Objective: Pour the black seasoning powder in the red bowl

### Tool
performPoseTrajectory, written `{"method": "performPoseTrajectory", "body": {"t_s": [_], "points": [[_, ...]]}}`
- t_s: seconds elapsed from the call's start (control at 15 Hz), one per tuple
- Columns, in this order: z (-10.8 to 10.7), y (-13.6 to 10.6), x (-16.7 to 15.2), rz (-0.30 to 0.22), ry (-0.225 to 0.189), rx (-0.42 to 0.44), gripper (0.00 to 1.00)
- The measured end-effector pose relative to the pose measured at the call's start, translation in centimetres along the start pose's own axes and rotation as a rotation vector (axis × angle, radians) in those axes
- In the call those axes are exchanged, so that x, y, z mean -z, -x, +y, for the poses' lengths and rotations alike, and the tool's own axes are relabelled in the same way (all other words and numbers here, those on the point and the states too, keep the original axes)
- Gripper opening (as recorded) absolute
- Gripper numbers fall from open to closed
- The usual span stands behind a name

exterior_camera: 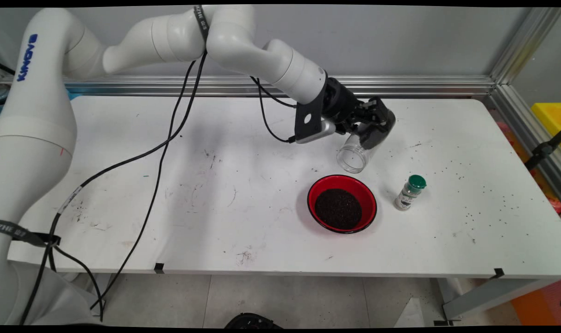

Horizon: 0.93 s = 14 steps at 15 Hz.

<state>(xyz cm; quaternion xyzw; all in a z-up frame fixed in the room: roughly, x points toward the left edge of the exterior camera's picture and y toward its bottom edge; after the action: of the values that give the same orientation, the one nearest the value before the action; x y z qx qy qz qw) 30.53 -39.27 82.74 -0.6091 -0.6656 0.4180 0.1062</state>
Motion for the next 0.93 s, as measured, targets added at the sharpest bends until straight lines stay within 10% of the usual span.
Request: {"method": "performPoseTrajectory", "body": {"t_s": [0.93], "points": [[-0.7,-2.3,0.6,-0.072,-0.017,-0.285,0.00]]}}
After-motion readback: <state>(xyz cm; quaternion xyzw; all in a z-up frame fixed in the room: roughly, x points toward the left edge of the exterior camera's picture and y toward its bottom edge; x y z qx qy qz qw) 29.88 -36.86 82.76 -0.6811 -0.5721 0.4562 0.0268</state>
